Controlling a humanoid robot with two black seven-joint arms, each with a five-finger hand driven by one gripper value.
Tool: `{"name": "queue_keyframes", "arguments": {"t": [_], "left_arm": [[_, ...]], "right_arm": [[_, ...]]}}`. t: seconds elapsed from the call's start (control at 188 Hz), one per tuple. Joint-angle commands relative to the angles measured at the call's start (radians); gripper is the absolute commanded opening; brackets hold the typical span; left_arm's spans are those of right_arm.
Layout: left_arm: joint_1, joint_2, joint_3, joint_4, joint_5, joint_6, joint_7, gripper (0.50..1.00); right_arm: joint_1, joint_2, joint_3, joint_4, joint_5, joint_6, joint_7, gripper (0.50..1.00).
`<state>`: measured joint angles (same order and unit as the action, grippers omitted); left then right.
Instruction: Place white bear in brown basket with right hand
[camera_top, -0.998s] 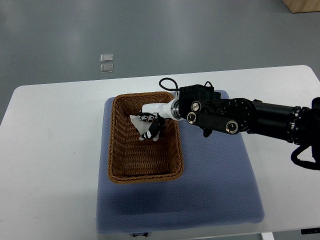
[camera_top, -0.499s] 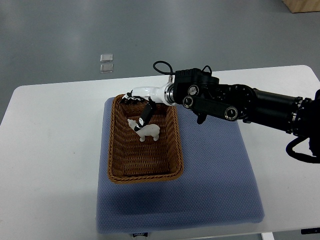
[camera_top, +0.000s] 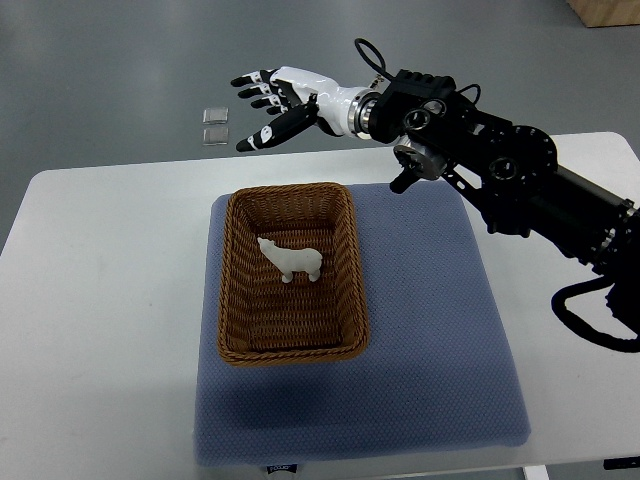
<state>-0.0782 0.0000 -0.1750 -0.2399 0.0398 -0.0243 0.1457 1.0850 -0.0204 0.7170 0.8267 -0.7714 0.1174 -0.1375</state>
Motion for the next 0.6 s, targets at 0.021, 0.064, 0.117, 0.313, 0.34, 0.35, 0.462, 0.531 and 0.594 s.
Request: {"name": "queue_keyframes", "arguments": {"t": [0.021, 0.064, 0.117, 0.313, 0.34, 0.35, 0.462, 0.531, 0.594], "left_arm": [[0.000, 0.000, 0.000, -0.001, 0.002, 0.000, 0.000, 1.000], [0.000, 0.000, 0.000, -0.001, 0.002, 0.000, 0.000, 1.000], [0.000, 0.000, 0.000, -0.001, 0.000, 0.000, 0.000, 1.000], [0.000, 0.000, 0.000, -0.001, 0.002, 0.000, 0.000, 1.000], [0.000, 0.000, 0.000, -0.001, 0.002, 0.000, 0.000, 1.000], [0.000, 0.000, 0.000, -0.001, 0.002, 0.000, 0.000, 1.000], [0.000, 0.000, 0.000, -0.001, 0.002, 0.000, 0.000, 1.000], [0.000, 0.000, 0.000, -0.001, 0.002, 0.000, 0.000, 1.000], [0.000, 0.000, 0.000, -0.001, 0.002, 0.000, 0.000, 1.000]], "right_arm": [[-0.126, 0.007, 0.220, 0.000, 0.093, -0.022, 0.081, 0.913], [-0.165, 0.007, 0.288, -0.003, 0.139, -0.022, 0.116, 0.913], [-0.201, 0.007, 0.355, -0.011, 0.205, -0.024, 0.159, 0.911], [-0.297, 0.005, 0.455, -0.096, 0.484, -0.021, 0.257, 0.913], [-0.303, 0.004, 0.455, -0.106, 0.512, -0.018, 0.263, 0.915], [-0.304, 0.002, 0.455, -0.110, 0.524, -0.016, 0.265, 0.915], [-0.336, -0.003, 0.455, -0.164, 0.638, 0.007, 0.268, 0.926], [-0.353, -0.003, 0.455, -0.179, 0.675, 0.025, 0.268, 0.926], [-0.367, -0.003, 0.455, -0.185, 0.698, 0.053, 0.268, 0.926]]}}
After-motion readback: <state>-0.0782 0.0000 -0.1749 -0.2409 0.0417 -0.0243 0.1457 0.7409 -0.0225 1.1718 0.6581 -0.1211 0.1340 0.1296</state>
